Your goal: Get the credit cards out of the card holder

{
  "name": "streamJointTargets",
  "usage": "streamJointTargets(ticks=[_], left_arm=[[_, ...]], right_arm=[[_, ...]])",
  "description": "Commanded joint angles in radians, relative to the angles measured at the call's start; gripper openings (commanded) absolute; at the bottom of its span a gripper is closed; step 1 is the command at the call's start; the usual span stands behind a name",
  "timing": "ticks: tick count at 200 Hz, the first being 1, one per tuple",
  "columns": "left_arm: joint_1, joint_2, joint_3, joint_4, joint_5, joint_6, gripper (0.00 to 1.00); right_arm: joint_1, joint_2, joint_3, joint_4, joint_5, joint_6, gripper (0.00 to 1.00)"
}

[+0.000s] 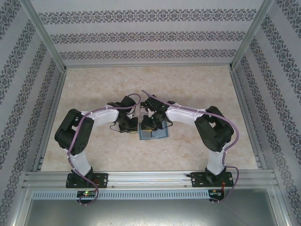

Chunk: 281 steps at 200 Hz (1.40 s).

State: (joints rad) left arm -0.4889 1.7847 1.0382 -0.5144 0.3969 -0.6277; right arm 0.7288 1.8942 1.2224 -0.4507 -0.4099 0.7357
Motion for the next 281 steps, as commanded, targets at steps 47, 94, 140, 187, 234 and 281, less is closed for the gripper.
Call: streamJointTargets(ticks=[47,94,140,187,234,281], left_arm=[[0.009,0.002,-0.054,0.037,0.015,0.018,0.00],[0.010,0.004,-0.052,0.039,0.022,0.022,0.00],[0.009,-0.005,-0.064,0.046,0.021,0.022,0.00],[0.014,-0.014,-0.068,0.043,0.021,0.029,0.00],[0.020,-0.014,-0.073,0.051,0.025,0.029,0.00],[0.024,-0.010,-0.075,0.054,0.031,0.028,0.00]], right_arm=[[0.037,0.062,0.070,-0.024,0.035,0.018,0.33],[0.042,0.084,0.084,-0.077,0.077,0.008,0.36],[0.061,0.082,0.113,-0.176,0.164,-0.015,0.41],[0.083,0.091,0.167,-0.282,0.261,-0.033,0.46],[0.088,0.114,0.208,-0.347,0.319,-0.051,0.50],[0.092,0.099,0.224,-0.352,0.319,-0.053,0.51]])
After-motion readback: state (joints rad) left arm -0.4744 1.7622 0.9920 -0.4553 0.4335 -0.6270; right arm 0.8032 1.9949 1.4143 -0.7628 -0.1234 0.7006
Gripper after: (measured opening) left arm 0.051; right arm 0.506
